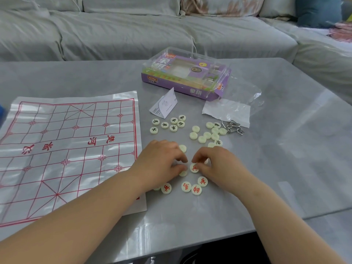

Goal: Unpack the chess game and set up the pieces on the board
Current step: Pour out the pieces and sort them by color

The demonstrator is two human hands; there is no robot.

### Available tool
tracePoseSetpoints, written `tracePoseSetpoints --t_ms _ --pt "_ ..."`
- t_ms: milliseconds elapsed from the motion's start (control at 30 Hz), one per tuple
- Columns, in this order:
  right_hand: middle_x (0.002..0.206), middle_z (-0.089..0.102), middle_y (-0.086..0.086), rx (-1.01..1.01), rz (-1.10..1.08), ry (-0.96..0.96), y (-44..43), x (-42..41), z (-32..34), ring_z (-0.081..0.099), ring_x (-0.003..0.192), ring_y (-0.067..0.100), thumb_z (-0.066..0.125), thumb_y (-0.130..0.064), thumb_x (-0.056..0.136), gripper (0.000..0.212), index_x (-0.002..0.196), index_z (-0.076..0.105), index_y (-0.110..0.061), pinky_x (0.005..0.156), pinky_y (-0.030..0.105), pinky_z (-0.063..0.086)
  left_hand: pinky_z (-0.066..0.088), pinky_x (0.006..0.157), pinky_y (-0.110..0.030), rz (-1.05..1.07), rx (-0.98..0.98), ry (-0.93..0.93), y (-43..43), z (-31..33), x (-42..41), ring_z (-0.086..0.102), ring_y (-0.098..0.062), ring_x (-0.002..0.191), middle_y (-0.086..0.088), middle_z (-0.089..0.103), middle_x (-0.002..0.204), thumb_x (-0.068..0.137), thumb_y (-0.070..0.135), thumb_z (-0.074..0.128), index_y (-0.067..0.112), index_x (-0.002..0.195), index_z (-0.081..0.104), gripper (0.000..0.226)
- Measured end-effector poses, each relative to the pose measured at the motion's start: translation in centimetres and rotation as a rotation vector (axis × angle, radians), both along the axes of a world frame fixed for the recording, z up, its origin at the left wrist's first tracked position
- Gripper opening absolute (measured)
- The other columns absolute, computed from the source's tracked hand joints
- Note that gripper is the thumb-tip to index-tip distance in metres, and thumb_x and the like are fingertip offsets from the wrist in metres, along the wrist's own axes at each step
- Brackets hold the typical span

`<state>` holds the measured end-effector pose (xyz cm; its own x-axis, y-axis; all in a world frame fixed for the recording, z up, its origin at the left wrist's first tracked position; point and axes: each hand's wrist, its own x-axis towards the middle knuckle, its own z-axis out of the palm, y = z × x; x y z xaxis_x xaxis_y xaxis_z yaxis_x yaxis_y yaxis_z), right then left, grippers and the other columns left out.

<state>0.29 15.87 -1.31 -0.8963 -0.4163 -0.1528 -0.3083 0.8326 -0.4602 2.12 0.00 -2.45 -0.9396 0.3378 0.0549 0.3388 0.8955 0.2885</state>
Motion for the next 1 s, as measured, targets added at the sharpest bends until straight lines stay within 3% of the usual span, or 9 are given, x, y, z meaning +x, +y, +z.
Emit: tracePoseSetpoints --t_ms 100,233,400,567,700,833,1000 --pt "0.110 0.060 -0.003 0.064 0.038 0.093 -0.2 0.2 -0.2 0.046 0.108 0.013 0.048 -0.021 0.091 0.023 0.109 0.062 -0.023 0.084 0.023 0.034 0.022 0.080 -0.022 0.013 -0.056 -0.011 -0.1 -0.1 0.6 0.045 -0.010 0.105 0.012 0.055 0.112 0.087 0.048 0.047 0.032 0.112 0.060 0.032" --pt "0.113 0.058 -0.003 0.085 0.053 0.156 0.0 0.5 -0.6 0.044 0.112 0.015 0.046 -0.021 0.092 0.025 0.112 0.062 -0.023 0.087 0.023 0.033 0.024 0.081 -0.023 0.029 -0.066 -0.011 0.1 -0.1 0.7 0.045 -0.009 0.104 0.012 0.056 0.109 0.087 0.047 0.047 0.031 0.111 0.061 0.032" --pt "0.108 0.060 -0.003 0.030 0.028 0.167 0.3 1.0 -0.7 0.045 0.109 0.015 0.049 -0.023 0.091 0.023 0.109 0.062 -0.022 0.086 0.023 0.033 0.028 0.076 -0.020 0.104 0.085 -0.058 0.3 0.1 0.8 0.048 -0.009 0.087 0.010 0.055 0.089 0.084 0.039 0.058 0.023 0.097 0.061 0.021" --pt "0.110 0.060 -0.003 0.010 0.019 0.180 0.3 1.2 -0.7 0.045 0.109 0.015 0.047 -0.023 0.092 0.023 0.110 0.061 -0.021 0.085 0.021 0.032 0.019 0.075 -0.020 0.151 -0.041 0.130 -0.7 0.2 0.4 0.050 -0.010 0.100 0.010 0.061 0.103 0.090 0.035 0.049 0.023 0.099 0.059 0.019" --pt "0.108 0.059 -0.001 0.005 0.030 0.196 0.1 1.5 -1.1 0.045 0.108 0.016 0.049 -0.023 0.091 0.022 0.108 0.063 -0.021 0.083 0.021 0.032 0.021 0.082 -0.022 0.140 0.009 0.057 -1.9 -0.1 0.5 0.051 -0.008 0.103 0.013 0.063 0.107 0.084 0.040 0.058 0.027 0.096 0.067 0.020" --pt "0.106 0.059 -0.003 -0.004 -0.003 0.212 0.2 1.6 -1.2 0.046 0.105 0.014 0.050 -0.025 0.091 0.021 0.107 0.063 -0.021 0.075 0.019 0.029 0.016 0.079 -0.018 0.149 0.069 0.045 -3.1 -0.3 1.3 0.048 -0.008 0.111 0.014 0.060 0.115 0.084 0.036 0.059 0.026 0.107 0.064 0.025" --pt "0.109 0.059 -0.003 0.006 0.020 0.193 -0.3 1.6 -1.1 0.044 0.108 0.015 0.049 -0.025 0.091 0.023 0.109 0.062 -0.021 0.085 0.022 0.033 0.021 0.092 -0.022 0.189 0.071 0.035 -2.6 -0.4 1.2 0.044 -0.010 0.116 0.011 0.056 0.123 0.086 0.040 0.055 0.027 0.119 0.056 0.035"
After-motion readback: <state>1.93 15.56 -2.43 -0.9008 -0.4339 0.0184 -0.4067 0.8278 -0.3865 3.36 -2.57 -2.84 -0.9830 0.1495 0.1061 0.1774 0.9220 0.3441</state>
